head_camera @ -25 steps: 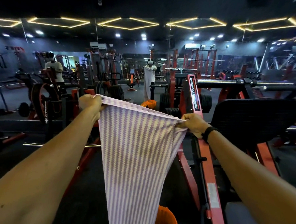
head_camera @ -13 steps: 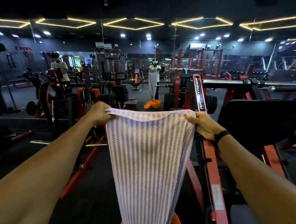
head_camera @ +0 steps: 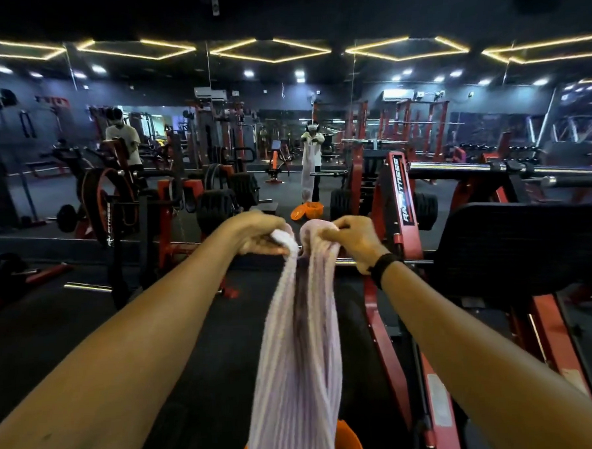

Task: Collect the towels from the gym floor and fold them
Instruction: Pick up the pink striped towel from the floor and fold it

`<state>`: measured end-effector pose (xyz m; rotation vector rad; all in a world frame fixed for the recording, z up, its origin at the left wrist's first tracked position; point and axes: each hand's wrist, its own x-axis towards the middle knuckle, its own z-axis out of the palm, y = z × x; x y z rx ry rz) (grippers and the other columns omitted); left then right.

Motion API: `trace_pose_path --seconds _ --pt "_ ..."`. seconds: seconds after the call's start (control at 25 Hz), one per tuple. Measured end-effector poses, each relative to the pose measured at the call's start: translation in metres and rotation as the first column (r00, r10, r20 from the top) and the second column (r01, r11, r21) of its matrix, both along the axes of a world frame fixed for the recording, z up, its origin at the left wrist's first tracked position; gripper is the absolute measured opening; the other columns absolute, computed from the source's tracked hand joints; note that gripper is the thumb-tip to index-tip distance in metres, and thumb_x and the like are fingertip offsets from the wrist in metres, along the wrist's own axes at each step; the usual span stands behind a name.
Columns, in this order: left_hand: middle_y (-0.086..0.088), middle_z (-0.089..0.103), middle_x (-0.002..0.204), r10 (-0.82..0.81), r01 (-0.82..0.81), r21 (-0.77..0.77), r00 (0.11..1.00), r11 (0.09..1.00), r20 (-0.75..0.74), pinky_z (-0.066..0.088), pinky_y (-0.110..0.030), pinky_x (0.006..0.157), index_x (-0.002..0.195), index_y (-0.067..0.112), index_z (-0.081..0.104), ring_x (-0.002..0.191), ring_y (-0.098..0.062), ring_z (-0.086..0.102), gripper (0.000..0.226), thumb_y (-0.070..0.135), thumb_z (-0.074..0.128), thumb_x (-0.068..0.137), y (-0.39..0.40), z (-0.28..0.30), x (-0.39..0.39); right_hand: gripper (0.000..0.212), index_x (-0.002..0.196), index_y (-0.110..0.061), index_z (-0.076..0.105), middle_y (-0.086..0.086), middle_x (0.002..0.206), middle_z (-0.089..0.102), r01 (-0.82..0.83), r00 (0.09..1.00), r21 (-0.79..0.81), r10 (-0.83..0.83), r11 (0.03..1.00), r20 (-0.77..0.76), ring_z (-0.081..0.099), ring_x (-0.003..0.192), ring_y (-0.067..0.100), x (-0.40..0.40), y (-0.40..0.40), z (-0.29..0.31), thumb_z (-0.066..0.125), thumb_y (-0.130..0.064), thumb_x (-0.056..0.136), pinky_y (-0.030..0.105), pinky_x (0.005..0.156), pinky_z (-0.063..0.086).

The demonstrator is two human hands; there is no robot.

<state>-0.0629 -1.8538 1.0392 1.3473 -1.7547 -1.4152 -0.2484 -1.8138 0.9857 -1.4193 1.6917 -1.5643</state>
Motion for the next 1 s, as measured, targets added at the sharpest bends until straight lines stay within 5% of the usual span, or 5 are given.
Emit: trace_pose_path --seconds 0.2,0.4,0.6,0.88,1.0 --pt "-0.016 0.071 0.071 -0.057 0.055 -0.047 0.997 0.997 -0.045 0.060 -0.031 0.067 0.121 -0.008 0.053 0.065 -0.023 0.070 0.035 0.011 0.052 0.092 0.006 0.011 -0.017 0.019 0.096 -0.003 0.068 0.013 0.095 0.069 -0.413 0.906 -0.023 0.414 0.910 0.091 0.067 0.086 0.017 0.014 0.008 0.008 0.071 -0.017 0.082 0.030 0.080 0.055" --pt "-0.008 0.071 0.095 -0.187 0.192 -0.274 0.981 0.942 0.042 0.055 -0.028 0.077 0.102 0.009 0.069 0.089 -0.019 0.068 0.027 0.031 0.067 0.086 0.001 0.000 -0.013 0.030 0.102 0.001 0.067 0.021 0.101 0.069 -0.282 0.936 -0.102 0.251 0.954 -0.245 0.066 0.094 0.034 0.006 0.007 0.006 0.078 -0.001 0.073 0.046 0.086 0.056" --pt "-0.008 0.035 0.148 -0.237 0.252 -0.456 0.967 0.854 0.091 0.037 -0.043 0.109 0.146 0.023 0.025 0.134 -0.020 0.039 0.125 0.052 0.088 0.042 -0.016 -0.025 -0.001 0.019 0.098 -0.005 0.062 0.008 0.094 0.064 -0.514 0.847 -0.109 0.523 0.851 0.095 0.062 0.087 0.015 -0.014 0.018 0.019 0.061 0.004 0.081 0.025 0.077 0.054" --pt "-0.006 0.071 0.108 -0.381 0.299 -0.276 0.867 0.914 -0.322 0.055 -0.034 0.087 0.110 0.009 0.064 0.102 -0.022 0.067 0.047 0.016 0.084 0.068 -0.013 -0.023 -0.013 0.047 0.100 -0.007 0.064 0.001 0.086 0.070 -0.288 0.790 -0.378 0.441 0.880 0.426 0.065 0.079 0.013 -0.038 0.028 0.034 0.077 -0.030 0.061 0.029 0.074 0.057" --pt "-0.005 0.070 0.109 -0.407 0.387 -0.271 0.913 0.881 -0.020 0.054 -0.037 0.089 0.109 0.010 0.065 0.101 -0.020 0.066 0.034 0.020 0.076 0.079 -0.011 -0.010 -0.016 0.047 0.095 -0.008 0.063 -0.001 0.082 0.070 -0.156 0.819 -0.445 0.367 0.882 0.440 0.065 0.076 0.012 -0.039 0.031 0.038 0.077 -0.033 0.058 0.029 0.073 0.057"
